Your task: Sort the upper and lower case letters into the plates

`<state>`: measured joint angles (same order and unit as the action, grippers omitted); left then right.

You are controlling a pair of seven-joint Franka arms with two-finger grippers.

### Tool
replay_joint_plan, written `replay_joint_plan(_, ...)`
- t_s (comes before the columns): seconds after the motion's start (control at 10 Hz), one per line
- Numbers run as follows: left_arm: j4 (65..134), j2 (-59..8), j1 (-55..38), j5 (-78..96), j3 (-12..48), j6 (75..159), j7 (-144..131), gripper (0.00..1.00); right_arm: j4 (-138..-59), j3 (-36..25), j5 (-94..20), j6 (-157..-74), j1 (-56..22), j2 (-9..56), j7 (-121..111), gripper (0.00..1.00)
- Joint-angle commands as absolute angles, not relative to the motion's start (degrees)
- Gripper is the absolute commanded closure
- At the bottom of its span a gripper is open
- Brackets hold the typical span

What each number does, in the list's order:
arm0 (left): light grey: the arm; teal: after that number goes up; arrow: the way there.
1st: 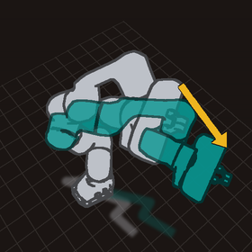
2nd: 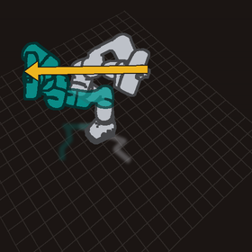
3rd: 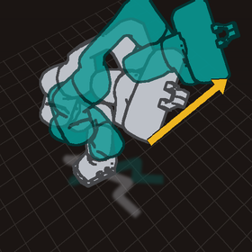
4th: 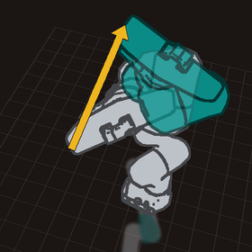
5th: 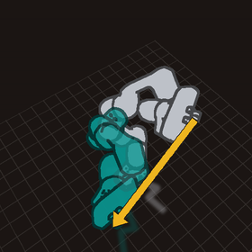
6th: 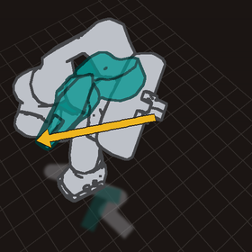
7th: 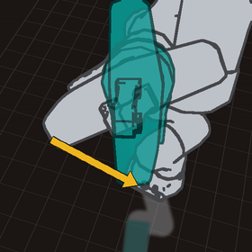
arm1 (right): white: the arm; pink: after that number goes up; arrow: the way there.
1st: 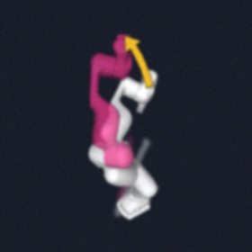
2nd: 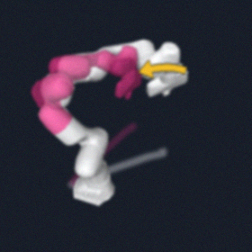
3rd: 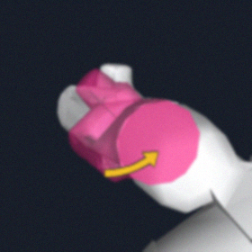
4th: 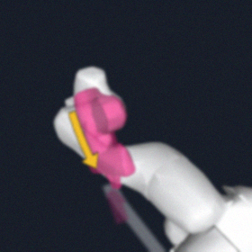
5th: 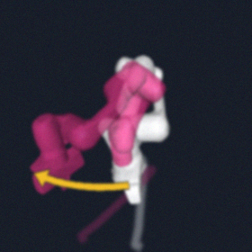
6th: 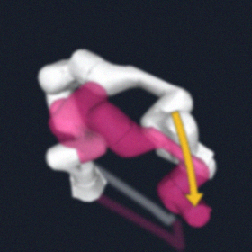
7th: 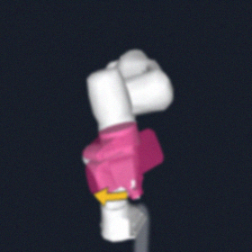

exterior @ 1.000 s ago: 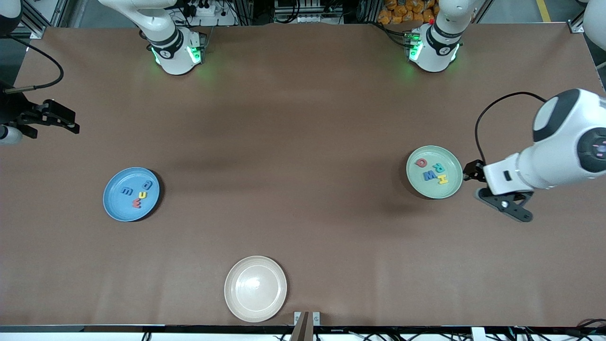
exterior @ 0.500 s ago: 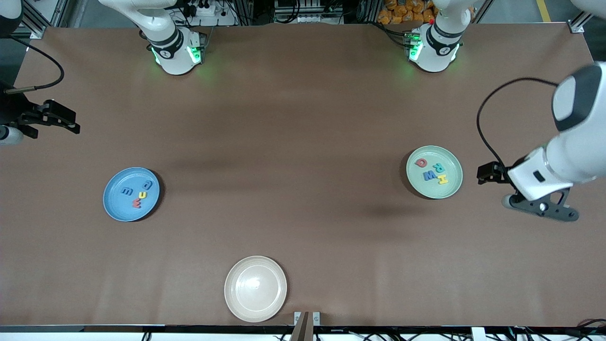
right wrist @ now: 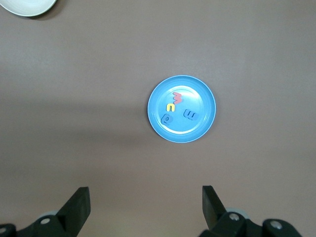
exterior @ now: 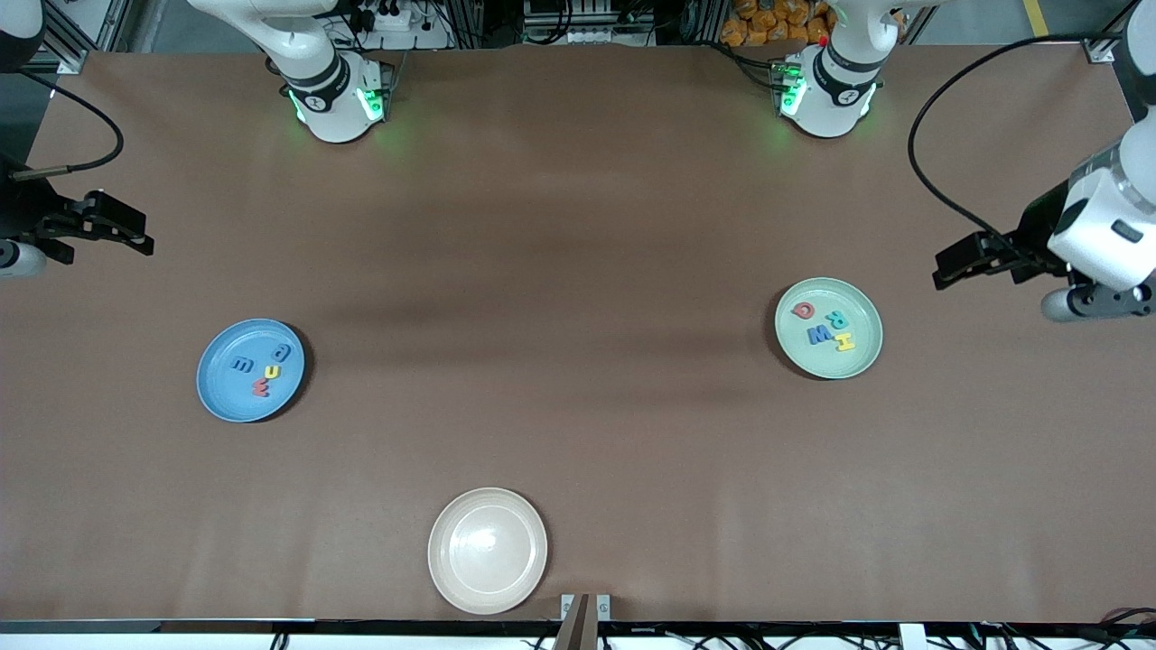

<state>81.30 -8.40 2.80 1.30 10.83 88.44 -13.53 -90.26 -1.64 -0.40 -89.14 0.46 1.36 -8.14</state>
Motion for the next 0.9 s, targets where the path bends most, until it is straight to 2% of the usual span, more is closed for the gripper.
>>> replay_joint_plan(0.0,85.2,-4.9,-0.2,2.3,10.1,88.6,-13.9,0.0,-91.0,-0.8,-0.5,-89.1,1.4,0.5,-7.3,0.0)
replay_joint_plan(0.2,88.5,-3.0,-2.5,2.0,9.0,88.8,-13.8,0.0,-91.0,-0.9,-0.5,-89.0,1.4,0.5,-7.3,0.0)
replay_joint_plan(0.8,89.8,-2.1,-3.2,2.4,7.2,89.2,-13.0,0.0,-91.0,-0.9,-0.5,-89.0,1.4,0.4,-7.3,0.0)
